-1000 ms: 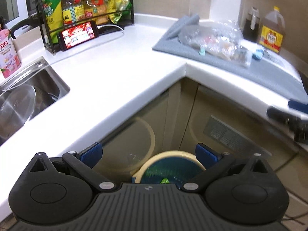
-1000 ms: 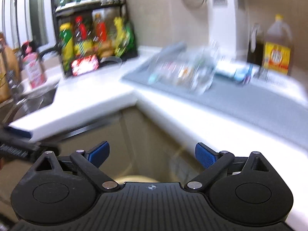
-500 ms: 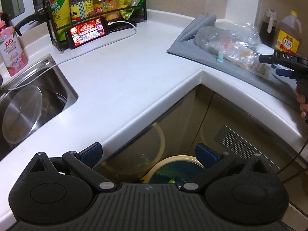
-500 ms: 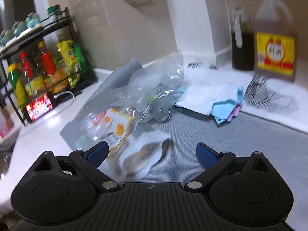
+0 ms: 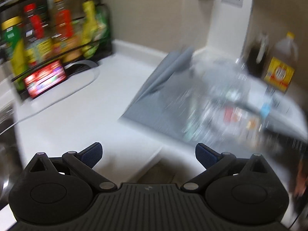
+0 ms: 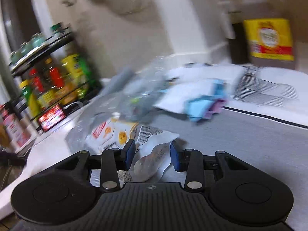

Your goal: Collect trash

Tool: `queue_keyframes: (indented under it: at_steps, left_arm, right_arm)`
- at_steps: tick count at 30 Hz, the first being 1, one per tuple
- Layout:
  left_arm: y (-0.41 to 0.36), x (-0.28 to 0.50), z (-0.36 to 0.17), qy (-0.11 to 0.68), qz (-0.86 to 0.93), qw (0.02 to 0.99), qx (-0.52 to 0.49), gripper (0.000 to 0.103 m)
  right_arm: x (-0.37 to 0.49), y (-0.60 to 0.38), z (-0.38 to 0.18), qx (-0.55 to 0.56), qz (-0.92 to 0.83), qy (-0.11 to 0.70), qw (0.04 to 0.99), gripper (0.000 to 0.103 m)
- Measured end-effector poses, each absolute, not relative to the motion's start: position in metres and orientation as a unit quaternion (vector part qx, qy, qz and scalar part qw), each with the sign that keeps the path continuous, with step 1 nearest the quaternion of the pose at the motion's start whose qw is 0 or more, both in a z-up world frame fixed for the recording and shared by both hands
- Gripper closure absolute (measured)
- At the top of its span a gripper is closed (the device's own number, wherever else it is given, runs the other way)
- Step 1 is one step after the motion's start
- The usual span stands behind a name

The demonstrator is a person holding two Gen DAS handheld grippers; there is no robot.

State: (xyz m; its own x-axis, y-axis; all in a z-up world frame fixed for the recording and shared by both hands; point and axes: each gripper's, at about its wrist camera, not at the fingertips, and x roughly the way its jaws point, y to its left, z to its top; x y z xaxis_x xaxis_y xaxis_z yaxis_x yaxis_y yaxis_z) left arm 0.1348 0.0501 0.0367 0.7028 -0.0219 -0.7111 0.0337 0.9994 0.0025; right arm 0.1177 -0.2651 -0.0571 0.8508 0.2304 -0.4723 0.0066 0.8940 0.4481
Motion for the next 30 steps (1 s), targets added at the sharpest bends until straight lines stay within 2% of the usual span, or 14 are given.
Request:
queue_keyframes:
  at_steps: [6,15,17,18,19,21,24,30]
  left_arm:
    - [0.005,0.224,0.027,0.417,-0.066,0.906,-0.033,0.0]
    - [-0.034,0.266,-0.011,0.461,-0.094,0.882,0.034,0.001]
    - [-0.032,0.265,-0.009,0.449,-0.078,0.89,0.032,0.026]
    - [-0.03,0.268,-0.008,0.453,-0.076,0.888,0.027,0.057]
    - [-0.024,0.269,-0.004,0.458,-0.073,0.886,0.012,0.078]
    - [-0.014,0.268,0.003,0.451,-0.055,0.891,-0.008,0.096]
    - [-0.002,0.262,0.02,0.425,-0.041,0.904,-0.015,0.101]
    - [0.024,0.234,0.062,0.379,-0.044,0.923,-0.048,0.101]
  right_arm:
    - [0.123,-0.268,-0.062,0.225,0.049,0.276,0.933,0.062]
    - [0.124,-0.271,-0.065,0.234,0.041,0.28,0.93,0.061]
    - [0.124,-0.27,-0.064,0.232,0.041,0.279,0.931,0.061]
    - [0.124,-0.27,-0.064,0.231,0.04,0.279,0.931,0.061]
    - [0.124,-0.27,-0.064,0.231,0.04,0.278,0.932,0.061]
    - [0.123,-0.269,-0.063,0.228,0.035,0.273,0.934,0.061]
    - [0.12,-0.269,-0.061,0.228,0.025,0.261,0.938,0.063]
    - [0.113,-0.276,-0.055,0.236,0.008,0.222,0.946,0.067]
